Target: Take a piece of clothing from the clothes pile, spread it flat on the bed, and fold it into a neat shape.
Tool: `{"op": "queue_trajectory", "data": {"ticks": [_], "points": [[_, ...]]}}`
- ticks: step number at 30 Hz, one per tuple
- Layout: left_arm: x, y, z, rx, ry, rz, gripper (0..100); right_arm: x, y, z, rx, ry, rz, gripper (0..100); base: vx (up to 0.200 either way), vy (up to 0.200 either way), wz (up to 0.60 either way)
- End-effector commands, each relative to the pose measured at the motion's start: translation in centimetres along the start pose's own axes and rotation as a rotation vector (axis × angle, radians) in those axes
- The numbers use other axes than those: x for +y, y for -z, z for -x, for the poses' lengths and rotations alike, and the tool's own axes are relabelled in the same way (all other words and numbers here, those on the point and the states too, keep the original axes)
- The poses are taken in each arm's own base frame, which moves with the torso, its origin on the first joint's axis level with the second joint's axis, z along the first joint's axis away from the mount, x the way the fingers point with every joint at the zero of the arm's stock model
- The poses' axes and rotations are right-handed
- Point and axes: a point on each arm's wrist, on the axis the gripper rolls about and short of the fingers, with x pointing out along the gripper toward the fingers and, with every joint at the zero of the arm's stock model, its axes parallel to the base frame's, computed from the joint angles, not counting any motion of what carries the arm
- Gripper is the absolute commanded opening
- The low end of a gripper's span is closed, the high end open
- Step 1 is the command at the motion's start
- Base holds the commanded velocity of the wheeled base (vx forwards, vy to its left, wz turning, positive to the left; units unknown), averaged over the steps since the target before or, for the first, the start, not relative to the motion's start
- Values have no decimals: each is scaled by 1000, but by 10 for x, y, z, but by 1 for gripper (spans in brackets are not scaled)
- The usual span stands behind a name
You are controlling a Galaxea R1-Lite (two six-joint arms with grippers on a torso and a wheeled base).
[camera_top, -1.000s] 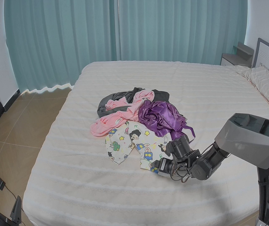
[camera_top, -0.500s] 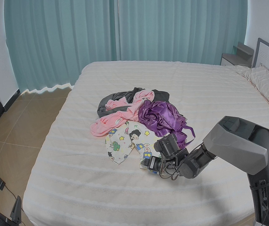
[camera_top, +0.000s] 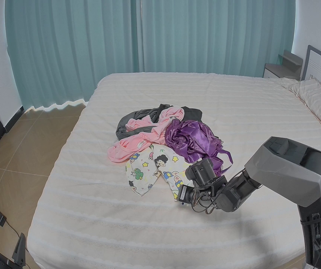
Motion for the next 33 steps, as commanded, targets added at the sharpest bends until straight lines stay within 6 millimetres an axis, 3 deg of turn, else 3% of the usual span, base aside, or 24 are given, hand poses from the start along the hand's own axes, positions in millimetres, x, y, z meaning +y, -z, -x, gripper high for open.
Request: {"op": "queue_trajectory", "data": {"ticks": [1, 4, 6, 7, 11, 13, 15, 25, 33], "points": [[0, 5, 0, 1, 0, 0, 100, 2, -7, 24, -19, -16, -10, 0, 0, 0, 0], [0, 5, 0, 1, 0, 0, 100, 0, -8, 35, -18, -19, -8, 0, 0, 0, 0], [0, 5, 0, 1, 0, 0, 100, 0, -7, 58, -19, -43, -5, 0, 0, 0, 0], [0, 5, 0, 1, 0, 0, 100, 0, -7, 61, -19, -45, -5, 0, 0, 0, 0], [0, 5, 0, 1, 0, 0, 100, -3, 0, 113, -54, -147, 3, 0, 0, 0, 0], [0, 5, 0, 1, 0, 0, 100, -3, 1, 116, -58, -152, 4, 0, 0, 0, 0], [0, 5, 0, 1, 0, 0, 100, -8, 8, 152, -99, -217, 14, 0, 0, 0, 0], [0, 5, 0, 1, 1, -3, 100, -20, 30, 260, -203, -472, 91, 0, 0, 0, 0], [-1, 3, 0, -15, 41, -41, 100, -32, 30, 317, -338, -607, 145, 0, 0, 0, 0]]}}
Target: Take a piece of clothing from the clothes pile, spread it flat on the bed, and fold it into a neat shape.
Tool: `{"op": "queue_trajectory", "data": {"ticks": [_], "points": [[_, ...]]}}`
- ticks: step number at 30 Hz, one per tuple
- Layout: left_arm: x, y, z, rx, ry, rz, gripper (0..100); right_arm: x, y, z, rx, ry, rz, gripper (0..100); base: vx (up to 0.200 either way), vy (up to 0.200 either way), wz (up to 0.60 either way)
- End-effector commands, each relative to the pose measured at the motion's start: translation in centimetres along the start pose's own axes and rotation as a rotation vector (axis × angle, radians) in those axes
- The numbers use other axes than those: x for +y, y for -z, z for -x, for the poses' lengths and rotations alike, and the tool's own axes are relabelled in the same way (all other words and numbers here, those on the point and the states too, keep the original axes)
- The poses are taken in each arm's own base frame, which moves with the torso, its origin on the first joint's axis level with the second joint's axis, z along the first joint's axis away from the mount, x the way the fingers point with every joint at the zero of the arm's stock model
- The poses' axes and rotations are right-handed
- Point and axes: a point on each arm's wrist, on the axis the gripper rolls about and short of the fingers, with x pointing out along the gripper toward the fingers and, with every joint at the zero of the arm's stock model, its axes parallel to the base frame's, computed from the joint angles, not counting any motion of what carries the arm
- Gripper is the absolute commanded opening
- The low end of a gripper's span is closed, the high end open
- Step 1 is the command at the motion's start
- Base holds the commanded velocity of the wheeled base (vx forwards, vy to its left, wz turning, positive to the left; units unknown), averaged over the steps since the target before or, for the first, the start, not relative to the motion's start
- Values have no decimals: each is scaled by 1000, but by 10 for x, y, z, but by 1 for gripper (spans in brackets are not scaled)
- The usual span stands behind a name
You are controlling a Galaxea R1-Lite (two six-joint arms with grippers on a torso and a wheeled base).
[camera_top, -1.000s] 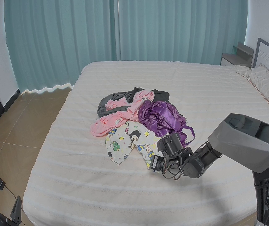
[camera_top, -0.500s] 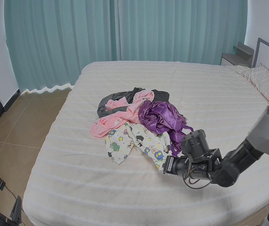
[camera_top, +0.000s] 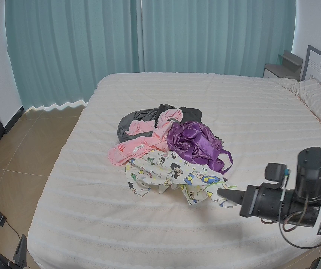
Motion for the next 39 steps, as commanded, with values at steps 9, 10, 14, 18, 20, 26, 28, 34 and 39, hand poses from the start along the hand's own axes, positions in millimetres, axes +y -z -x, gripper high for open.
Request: {"op": "queue_trajectory", "data": {"ticks": [9, 10, 14, 18, 20, 26, 28, 34, 39], "points": [[-9, -104, -41, 16, 471, 70, 100, 16, -13, 65, -141, -199, 44, 0, 0, 0, 0], [-12, -98, -50, 79, 540, 63, 100, 15, -13, 65, -135, -201, 45, 0, 0, 0, 0], [-22, -79, -93, 315, 629, -42, 100, 14, -15, 61, -117, -209, 44, 0, 0, 0, 0], [-45, -62, -138, 466, 754, -89, 100, 19, -24, 61, -143, -240, 43, 0, 0, 0, 0], [-58, -51, -154, 521, 804, -99, 100, 22, -28, 61, -156, -251, 42, 0, 0, 0, 0], [-94, -15, -201, 580, 868, -135, 100, 33, -45, 60, -217, -287, 42, 0, 0, 0, 0], [-103, -7, -209, 578, 865, -150, 100, 34, -48, 60, -229, -290, 43, 0, 0, 0, 0], [-143, 36, -236, 537, 823, -149, 100, 43, -59, 55, -262, -302, 82, 0, 0, 0, 0], [-172, 43, -244, 527, 784, 38, 100, 48, -64, 53, -279, -317, 97, 0, 0, 0, 0]]}}
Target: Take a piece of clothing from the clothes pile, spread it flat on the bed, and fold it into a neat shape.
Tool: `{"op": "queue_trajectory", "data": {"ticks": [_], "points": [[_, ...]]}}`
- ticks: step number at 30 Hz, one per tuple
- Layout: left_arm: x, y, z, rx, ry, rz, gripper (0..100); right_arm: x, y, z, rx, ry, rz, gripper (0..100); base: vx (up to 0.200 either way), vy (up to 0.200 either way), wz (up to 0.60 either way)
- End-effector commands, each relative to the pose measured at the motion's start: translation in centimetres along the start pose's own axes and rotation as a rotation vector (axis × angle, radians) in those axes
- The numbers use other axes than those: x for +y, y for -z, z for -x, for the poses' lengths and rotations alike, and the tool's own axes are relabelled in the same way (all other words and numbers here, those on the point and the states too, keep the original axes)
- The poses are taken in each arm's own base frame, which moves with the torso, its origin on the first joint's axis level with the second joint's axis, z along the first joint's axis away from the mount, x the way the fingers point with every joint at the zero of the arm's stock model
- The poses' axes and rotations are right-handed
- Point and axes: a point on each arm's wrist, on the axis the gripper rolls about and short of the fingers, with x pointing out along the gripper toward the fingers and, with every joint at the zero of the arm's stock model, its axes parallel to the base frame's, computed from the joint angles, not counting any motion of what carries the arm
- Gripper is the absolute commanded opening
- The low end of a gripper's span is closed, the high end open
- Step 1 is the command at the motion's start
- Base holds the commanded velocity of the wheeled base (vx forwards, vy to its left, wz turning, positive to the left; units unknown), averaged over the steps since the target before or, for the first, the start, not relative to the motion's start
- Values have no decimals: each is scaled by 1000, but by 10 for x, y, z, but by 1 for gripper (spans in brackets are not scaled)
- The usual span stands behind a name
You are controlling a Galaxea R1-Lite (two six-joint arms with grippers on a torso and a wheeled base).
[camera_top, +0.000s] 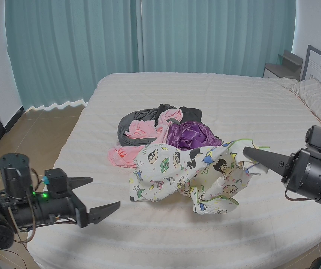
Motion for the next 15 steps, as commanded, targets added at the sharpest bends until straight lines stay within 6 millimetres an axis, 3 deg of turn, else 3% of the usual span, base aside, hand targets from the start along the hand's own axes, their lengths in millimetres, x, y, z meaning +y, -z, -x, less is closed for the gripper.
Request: {"op": "queue_trajectory", "data": {"ticks": [1, 9, 15], "points": [[-32, 59, -117, 123, 74, 150, 100, 11, -20, -17, -58, -41, 40, 0, 0, 0, 0], [-36, 63, -132, 86, 47, 145, 100, 12, -24, -24, -64, -44, 40, 0, 0, 0, 0], [-33, 64, -155, 3, -69, 137, 100, 14, -25, -23, -70, -50, 37, 0, 0, 0, 0]]}}
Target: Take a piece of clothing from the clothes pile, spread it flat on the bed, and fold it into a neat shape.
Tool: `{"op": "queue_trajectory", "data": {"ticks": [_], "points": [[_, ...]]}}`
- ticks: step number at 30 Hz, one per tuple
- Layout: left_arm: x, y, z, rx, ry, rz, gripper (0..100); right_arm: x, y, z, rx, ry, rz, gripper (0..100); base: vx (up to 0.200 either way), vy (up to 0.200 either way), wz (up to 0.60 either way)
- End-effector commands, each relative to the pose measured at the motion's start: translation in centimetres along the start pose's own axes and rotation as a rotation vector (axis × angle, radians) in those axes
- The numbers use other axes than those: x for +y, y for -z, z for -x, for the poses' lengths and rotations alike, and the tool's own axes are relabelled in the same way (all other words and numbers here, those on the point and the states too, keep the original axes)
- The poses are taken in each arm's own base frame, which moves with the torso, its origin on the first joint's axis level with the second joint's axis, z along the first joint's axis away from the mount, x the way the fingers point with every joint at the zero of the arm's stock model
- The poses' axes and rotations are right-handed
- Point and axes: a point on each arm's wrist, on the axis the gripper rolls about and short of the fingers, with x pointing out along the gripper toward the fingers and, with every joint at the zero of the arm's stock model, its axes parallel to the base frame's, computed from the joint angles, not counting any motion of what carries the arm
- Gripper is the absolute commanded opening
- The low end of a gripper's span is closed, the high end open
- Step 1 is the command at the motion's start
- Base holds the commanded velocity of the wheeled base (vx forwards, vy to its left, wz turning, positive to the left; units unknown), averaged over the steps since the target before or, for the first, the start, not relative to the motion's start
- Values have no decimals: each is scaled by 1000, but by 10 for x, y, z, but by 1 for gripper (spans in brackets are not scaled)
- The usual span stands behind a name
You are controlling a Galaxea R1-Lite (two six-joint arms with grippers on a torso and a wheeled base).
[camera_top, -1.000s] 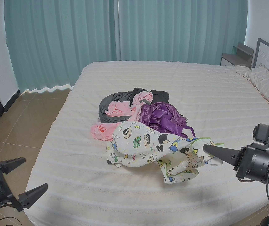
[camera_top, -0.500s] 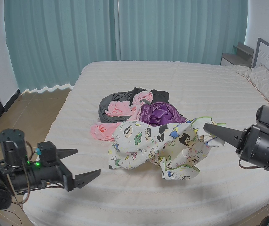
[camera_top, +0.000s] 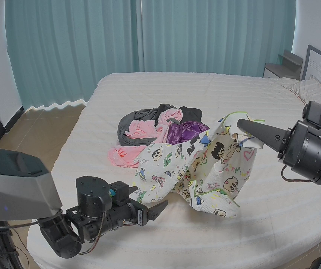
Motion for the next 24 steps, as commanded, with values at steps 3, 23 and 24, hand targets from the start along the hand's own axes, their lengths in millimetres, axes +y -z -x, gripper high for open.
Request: {"op": "queue_trajectory", "data": {"ticks": [3, 23, 24], "points": [[0, 19, -36, -13, -60, 0, 100, 2, -4, -4, -14, -9, 3, 0, 0, 0, 0], [22, 37, -102, -90, -256, 44, 100, 7, -12, -3, -43, -27, 0, 0, 0, 0, 0], [25, 39, -103, -90, -268, 52, 100, 7, -12, -3, -43, -26, -1, 0, 0, 0, 0]]}}
